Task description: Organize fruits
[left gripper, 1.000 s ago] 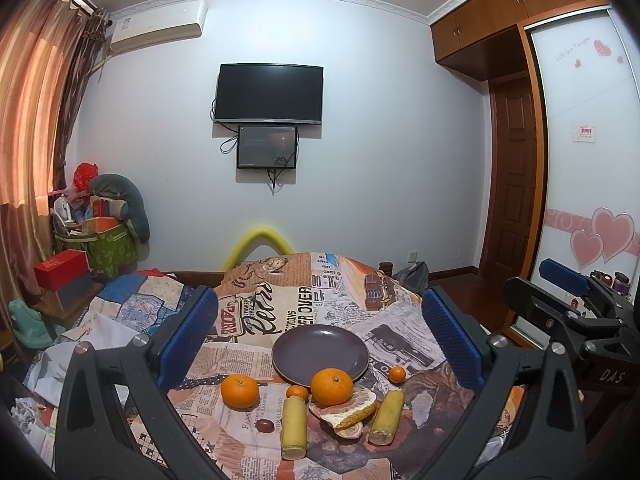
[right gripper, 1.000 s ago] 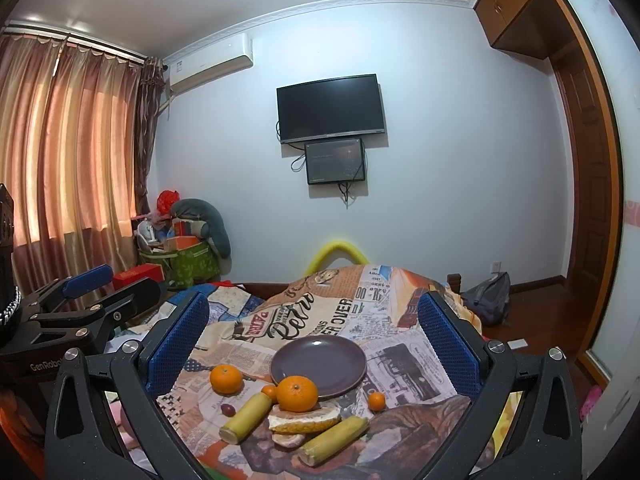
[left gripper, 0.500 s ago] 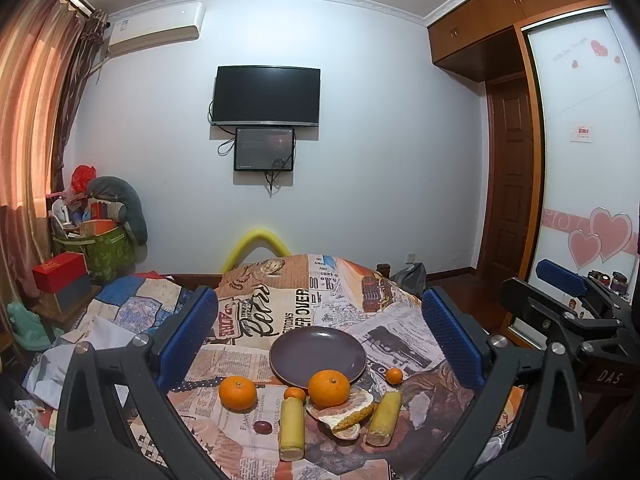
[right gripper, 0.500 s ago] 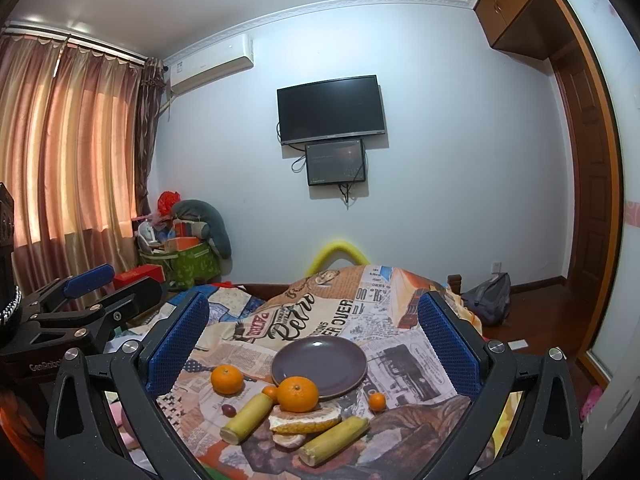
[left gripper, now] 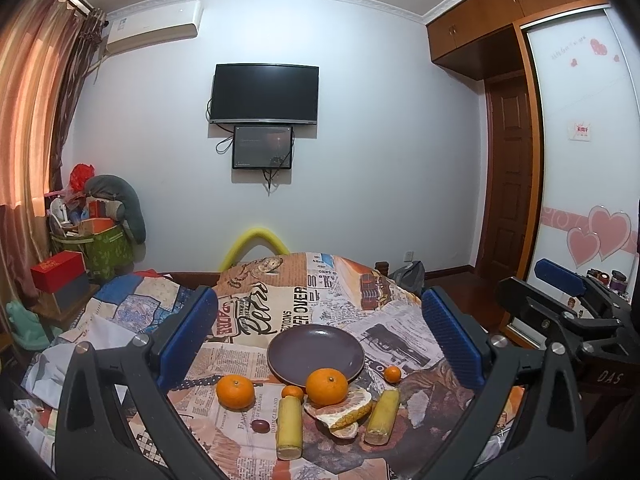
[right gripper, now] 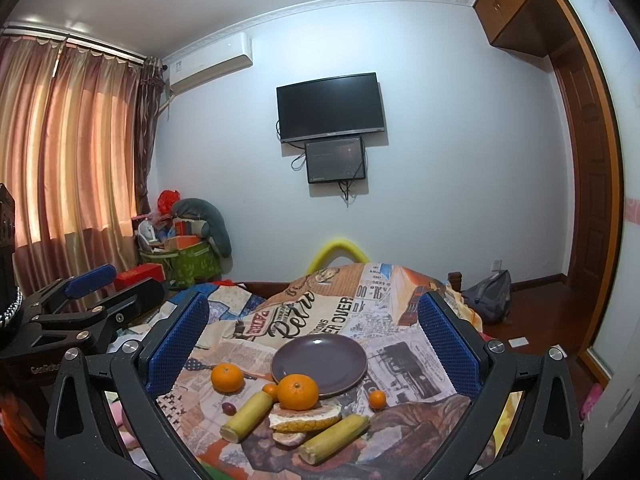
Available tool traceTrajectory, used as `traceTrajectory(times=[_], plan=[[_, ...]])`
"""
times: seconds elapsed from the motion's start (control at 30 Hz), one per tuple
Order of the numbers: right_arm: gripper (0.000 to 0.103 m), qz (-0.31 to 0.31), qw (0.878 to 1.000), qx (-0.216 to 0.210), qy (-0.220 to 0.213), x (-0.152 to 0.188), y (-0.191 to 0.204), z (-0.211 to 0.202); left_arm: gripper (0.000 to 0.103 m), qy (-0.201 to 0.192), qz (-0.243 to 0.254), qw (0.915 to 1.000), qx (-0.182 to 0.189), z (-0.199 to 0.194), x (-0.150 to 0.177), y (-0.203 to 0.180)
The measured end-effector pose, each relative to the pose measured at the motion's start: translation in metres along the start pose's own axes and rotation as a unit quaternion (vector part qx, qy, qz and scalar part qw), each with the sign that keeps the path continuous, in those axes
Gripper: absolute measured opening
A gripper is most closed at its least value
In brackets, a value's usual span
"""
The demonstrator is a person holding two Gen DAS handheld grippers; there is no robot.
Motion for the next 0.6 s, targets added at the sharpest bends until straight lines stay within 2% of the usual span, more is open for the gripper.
traceTrajectory(times=[0.6], plan=[[0.103,0.003,1.000,-0.001,0.002,0.0014,0.0001,0.0013,0.103,0.003,-0.003,1.0000,-0.001,0.0020,-0.0005,0.0039]])
Point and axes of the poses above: each gripper's, at about its wrist camera, not at the fingertips, and z roughly the way its jaws point, y to its left, x to its underside, the point moved 3 cm from there along z, roughly the way its jaws point, and after that the axes turned 10 degrees about -z, right-handed, at the moved point
